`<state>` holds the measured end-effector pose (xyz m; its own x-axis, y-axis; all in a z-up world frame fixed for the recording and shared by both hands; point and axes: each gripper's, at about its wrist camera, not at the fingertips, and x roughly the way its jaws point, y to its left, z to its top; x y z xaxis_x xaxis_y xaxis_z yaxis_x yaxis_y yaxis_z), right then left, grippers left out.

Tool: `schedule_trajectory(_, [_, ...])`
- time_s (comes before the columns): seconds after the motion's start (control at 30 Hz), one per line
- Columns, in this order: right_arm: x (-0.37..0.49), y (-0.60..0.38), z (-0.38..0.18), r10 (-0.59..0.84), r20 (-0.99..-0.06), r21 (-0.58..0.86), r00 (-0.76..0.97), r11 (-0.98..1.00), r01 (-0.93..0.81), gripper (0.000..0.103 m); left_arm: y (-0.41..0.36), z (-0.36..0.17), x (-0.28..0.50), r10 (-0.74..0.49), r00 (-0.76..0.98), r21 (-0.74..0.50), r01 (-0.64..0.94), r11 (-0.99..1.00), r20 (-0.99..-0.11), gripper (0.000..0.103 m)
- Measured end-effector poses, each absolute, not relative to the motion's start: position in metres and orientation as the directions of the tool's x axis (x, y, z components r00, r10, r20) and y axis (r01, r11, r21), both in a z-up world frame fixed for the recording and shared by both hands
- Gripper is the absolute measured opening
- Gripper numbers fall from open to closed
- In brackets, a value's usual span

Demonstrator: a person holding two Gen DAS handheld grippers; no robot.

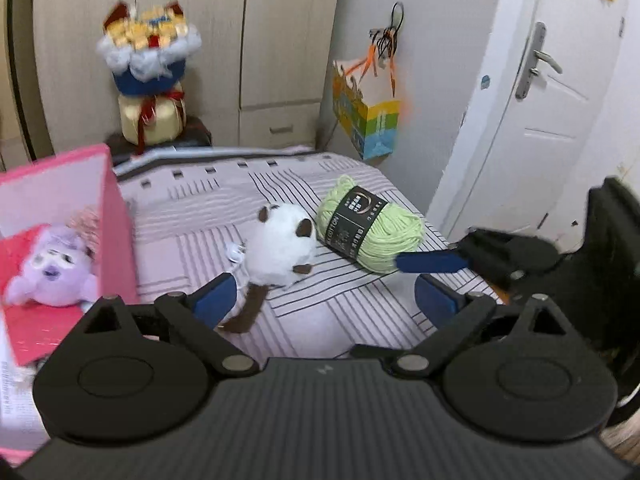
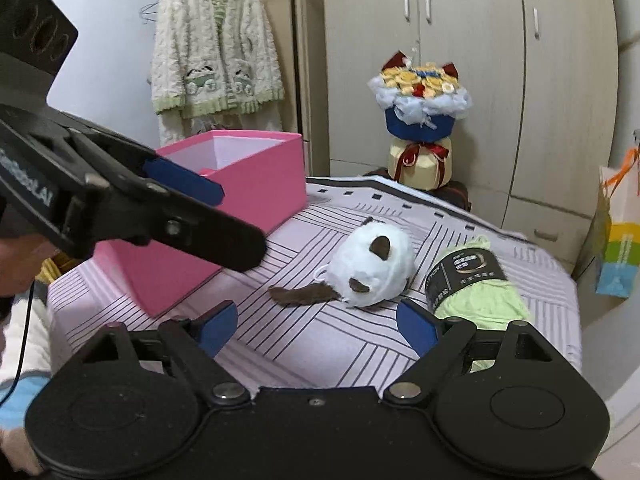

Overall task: Organize soft objects
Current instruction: 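Grasp the white fluffy plush with the left tool and lift it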

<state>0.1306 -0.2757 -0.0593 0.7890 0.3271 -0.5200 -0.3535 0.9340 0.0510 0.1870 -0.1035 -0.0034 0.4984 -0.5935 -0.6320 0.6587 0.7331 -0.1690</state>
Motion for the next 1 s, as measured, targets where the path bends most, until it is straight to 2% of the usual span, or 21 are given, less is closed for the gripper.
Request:
schedule_trajectory(0.1, [0.153,-0.279,-0.071,0.323,-0.533,0.101,0.782,0.942,-0.320,0.090,-0.115,-0.016,0.207,-0.614,0.462,-0.240,0.639,0.731,-0.640,0.091])
schedule_trajectory(0.13, [0.161,-0.280,-0.076,0.323,-0.539,0.124,0.778,0.944,-0.306,0.090,-0.120,-0.021,0.213,-0.609,0.462,-0.250,0.625,0.740,-0.645,0.087])
schedule_trajectory(0.33, [0.198,-0.285,-0.097,0.332,-0.556,0.206,0.762,0.943,-0.261,0.089,-0.135,-0.046,0.242,-0.573,0.489,-0.273,0.554,0.787,-0.658,0.077])
schedule_trajectory(0.47, [0.208,-0.274,-0.102,0.277,-0.574,0.127,0.771,0.960,-0.251,0.088,-0.138,-0.057,0.255,-0.543,0.518,-0.267,0.514,0.815,-0.661,0.071])
schedule_trajectory(0.57, [0.214,-0.276,-0.102,0.282,-0.566,0.165,0.775,0.960,-0.228,0.088,-0.137,-0.063,0.265,-0.539,0.531,-0.285,0.487,0.826,-0.654,0.071])
schedule_trajectory(0.77, [0.220,-0.272,-0.107,0.211,-0.558,0.093,0.802,0.977,-0.192,0.088,-0.136,-0.073,0.276,-0.538,0.519,-0.311,0.463,0.830,-0.665,0.063])
schedule_trajectory(1.0, [0.214,-0.258,-0.108,0.123,-0.549,-0.048,0.827,0.983,-0.178,0.087,-0.132,-0.082,0.280,-0.547,0.509,-0.346,0.440,0.829,-0.664,0.063])
